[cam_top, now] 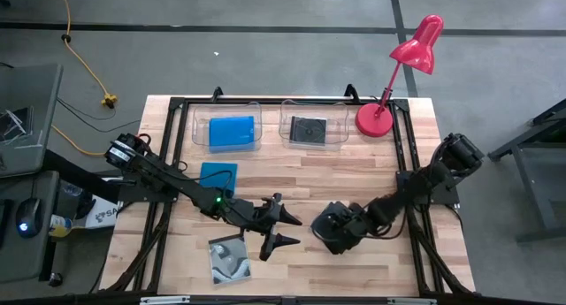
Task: Pick & place jewel cases by type
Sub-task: Put the right black CD case into the right transparent bin
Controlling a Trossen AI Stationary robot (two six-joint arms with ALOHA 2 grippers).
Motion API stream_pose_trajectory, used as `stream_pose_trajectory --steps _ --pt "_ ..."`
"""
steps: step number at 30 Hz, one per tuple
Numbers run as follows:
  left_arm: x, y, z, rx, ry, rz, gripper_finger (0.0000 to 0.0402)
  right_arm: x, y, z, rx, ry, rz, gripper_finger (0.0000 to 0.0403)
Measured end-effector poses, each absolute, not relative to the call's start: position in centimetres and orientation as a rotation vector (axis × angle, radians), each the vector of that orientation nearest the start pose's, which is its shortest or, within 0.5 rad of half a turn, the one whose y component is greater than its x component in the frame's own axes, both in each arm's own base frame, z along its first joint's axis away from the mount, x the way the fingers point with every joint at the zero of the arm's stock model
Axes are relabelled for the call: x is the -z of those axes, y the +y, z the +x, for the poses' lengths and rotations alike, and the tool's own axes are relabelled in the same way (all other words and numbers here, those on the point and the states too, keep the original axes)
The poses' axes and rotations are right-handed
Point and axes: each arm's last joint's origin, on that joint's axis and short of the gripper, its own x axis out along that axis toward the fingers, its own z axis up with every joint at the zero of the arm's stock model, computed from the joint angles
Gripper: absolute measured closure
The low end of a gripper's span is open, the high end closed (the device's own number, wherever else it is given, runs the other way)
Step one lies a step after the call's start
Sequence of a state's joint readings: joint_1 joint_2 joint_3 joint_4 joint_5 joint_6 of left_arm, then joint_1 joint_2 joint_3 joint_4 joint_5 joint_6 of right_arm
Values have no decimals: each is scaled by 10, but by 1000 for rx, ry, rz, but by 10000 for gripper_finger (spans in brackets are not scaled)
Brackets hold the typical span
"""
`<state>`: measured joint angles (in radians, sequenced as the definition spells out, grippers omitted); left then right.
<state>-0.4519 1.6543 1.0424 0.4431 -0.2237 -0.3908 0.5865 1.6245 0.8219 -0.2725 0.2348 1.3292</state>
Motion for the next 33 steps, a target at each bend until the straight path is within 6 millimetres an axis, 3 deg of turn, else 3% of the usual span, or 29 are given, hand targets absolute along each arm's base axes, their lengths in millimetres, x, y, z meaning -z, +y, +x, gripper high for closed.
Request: stream_pose_trajectory --steps 17,27,33 --pt "-256 -156 337 186 229 -326 154 -155 164 256 272 910 826 403" --pt "-244 -153 334 90 338 -370 154 -155 181 241 409 816 973 403" --pt "-240 -135 341 105 407 -445 154 -154 197 224 457 773 1024 403"
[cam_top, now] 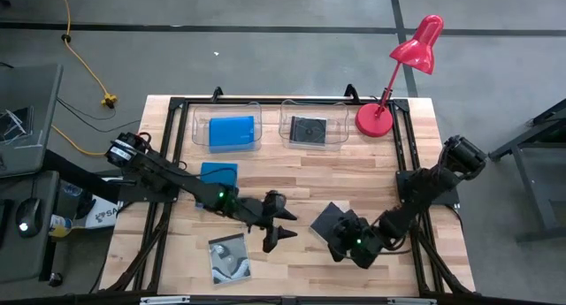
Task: Pick & place jewel cases by type
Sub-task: Put the right black CD case into the right transparent bin
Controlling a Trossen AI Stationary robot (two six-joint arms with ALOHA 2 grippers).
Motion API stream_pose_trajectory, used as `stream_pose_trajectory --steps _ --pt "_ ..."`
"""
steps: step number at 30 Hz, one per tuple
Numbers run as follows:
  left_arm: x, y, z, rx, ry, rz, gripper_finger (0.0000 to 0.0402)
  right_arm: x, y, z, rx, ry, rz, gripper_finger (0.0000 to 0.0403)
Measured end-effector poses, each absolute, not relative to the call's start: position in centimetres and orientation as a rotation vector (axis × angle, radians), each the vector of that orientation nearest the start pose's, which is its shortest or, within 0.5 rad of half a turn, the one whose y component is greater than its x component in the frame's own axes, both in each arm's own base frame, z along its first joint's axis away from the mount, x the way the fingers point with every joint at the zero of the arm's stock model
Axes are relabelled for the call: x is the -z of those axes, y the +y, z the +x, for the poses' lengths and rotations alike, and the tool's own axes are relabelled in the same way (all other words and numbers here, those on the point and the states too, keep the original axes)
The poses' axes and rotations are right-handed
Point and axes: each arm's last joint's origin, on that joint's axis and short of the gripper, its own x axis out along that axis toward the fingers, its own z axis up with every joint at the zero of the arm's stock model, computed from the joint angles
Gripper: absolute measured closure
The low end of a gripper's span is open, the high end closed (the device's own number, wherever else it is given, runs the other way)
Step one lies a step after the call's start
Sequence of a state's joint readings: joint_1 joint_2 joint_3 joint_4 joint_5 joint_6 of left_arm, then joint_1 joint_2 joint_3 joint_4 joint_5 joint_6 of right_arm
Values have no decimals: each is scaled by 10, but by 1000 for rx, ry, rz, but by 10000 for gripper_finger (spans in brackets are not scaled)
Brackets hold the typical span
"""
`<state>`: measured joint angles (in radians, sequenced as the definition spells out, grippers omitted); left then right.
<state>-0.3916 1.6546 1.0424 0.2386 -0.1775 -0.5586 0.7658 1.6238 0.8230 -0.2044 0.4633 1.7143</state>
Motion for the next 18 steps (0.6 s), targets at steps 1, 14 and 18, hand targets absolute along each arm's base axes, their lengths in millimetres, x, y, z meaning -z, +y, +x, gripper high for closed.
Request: stream_pose_trajectory --steps 1,14,18 --pt "-240 -131 343 119 412 -454 154 -154 200 221 454 771 1031 403" --pt "-234 -67 358 215 519 -545 154 -153 207 211 484 797 1091 403" --pt "-230 -53 358 233 584 -561 154 -156 201 216 549 836 1087 403"
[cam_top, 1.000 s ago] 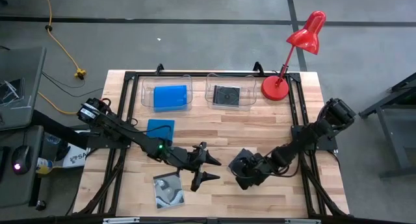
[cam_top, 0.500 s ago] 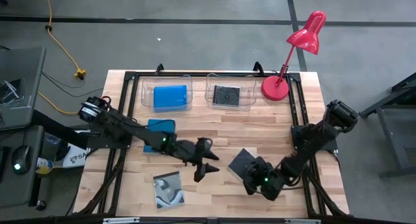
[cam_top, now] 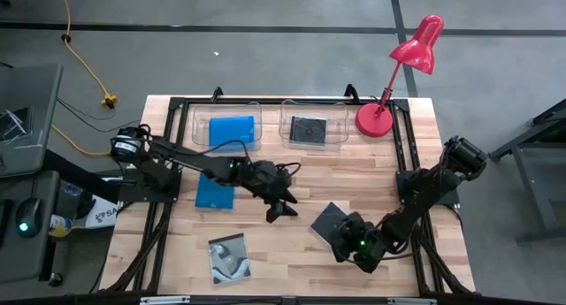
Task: Pick & place jewel cases by type
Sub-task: Put the right black CD case into the right transparent bin
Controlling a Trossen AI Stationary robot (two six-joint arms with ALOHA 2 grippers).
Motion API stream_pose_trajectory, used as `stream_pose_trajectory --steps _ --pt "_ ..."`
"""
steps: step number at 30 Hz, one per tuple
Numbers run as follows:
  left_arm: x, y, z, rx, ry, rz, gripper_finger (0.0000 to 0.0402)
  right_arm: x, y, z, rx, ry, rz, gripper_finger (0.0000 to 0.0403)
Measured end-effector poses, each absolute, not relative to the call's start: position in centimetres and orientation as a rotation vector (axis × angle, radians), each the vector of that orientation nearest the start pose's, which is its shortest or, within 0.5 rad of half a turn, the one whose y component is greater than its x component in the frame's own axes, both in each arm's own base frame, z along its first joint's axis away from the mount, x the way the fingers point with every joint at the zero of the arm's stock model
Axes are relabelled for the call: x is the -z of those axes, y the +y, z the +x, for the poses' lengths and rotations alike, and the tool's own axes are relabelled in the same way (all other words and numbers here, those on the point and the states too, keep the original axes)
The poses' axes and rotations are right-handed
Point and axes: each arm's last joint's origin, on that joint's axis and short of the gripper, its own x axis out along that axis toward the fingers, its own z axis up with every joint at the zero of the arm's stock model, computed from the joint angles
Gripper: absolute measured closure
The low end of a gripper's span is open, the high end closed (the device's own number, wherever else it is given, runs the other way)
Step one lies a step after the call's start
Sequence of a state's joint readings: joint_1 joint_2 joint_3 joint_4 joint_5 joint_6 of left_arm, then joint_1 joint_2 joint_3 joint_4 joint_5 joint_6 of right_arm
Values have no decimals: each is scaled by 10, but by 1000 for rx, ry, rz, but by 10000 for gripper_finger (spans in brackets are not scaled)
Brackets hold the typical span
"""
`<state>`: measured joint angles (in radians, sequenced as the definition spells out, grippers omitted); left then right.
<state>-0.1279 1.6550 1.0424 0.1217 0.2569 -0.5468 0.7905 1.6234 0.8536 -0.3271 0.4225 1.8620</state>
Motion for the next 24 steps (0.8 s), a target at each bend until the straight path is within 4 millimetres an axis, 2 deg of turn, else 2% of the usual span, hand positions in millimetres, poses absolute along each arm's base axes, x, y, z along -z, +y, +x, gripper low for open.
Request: stream_pose_trajectory --steps 6,12,16,24 --pt "-224 -40 356 238 645 -554 154 -191 199 219 720 962 985 403" --pt "-224 -39 356 260 654 -546 154 -224 205 213 806 1064 948 403" --pt "-218 -41 359 293 670 -554 154 -228 210 202 844 1131 945 403" --pt "-180 -45 372 355 767 -621 154 -227 222 172 939 1270 920 403"
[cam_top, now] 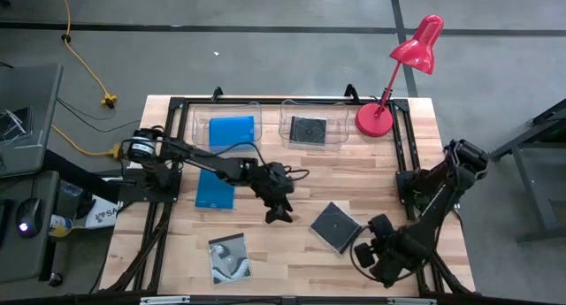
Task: Pick & place jewel cases by type
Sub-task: Put the right black CD case into the right transparent bin
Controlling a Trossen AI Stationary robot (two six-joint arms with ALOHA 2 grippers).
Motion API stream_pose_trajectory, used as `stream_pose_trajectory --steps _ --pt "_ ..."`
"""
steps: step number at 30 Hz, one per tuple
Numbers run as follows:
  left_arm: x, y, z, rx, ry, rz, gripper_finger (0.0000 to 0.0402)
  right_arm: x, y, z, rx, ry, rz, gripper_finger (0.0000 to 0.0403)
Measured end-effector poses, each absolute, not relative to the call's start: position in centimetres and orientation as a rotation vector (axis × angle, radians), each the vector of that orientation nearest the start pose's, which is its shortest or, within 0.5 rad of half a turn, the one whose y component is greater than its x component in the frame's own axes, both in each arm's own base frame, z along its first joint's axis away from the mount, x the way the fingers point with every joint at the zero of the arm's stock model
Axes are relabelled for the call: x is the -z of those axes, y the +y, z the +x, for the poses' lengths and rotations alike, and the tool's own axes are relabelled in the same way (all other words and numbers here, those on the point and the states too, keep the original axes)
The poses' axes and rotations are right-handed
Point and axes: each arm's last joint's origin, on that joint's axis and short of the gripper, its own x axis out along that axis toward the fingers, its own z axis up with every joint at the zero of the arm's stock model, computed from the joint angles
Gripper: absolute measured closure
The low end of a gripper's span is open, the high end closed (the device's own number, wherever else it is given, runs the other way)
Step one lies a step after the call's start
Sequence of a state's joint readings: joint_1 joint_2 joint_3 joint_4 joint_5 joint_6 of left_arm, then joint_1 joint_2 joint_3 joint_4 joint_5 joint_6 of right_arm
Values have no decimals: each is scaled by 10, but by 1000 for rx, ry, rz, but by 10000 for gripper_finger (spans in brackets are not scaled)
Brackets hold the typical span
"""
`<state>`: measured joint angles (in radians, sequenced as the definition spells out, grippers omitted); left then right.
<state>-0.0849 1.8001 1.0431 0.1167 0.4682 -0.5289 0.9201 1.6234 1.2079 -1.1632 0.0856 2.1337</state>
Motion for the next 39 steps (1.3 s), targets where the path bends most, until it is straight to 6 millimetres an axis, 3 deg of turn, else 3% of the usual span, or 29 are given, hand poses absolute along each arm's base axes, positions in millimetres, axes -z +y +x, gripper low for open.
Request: stream_pose_trajectory --steps 8,15,26,32,39 --pt "-173 -47 376 413 761 -658 154 -227 226 166 921 1251 896 403" --pt "-175 -47 377 413 750 -655 154 -241 219 159 862 1184 862 403" --pt "-174 -46 377 405 750 -653 154 -275 180 133 817 1123 807 403" --pt "-174 -47 377 405 750 -653 154 -259 159 115 735 1132 899 403" --pt "-174 -47 377 410 751 -655 154 -220 149 110 547 1056 1060 403"
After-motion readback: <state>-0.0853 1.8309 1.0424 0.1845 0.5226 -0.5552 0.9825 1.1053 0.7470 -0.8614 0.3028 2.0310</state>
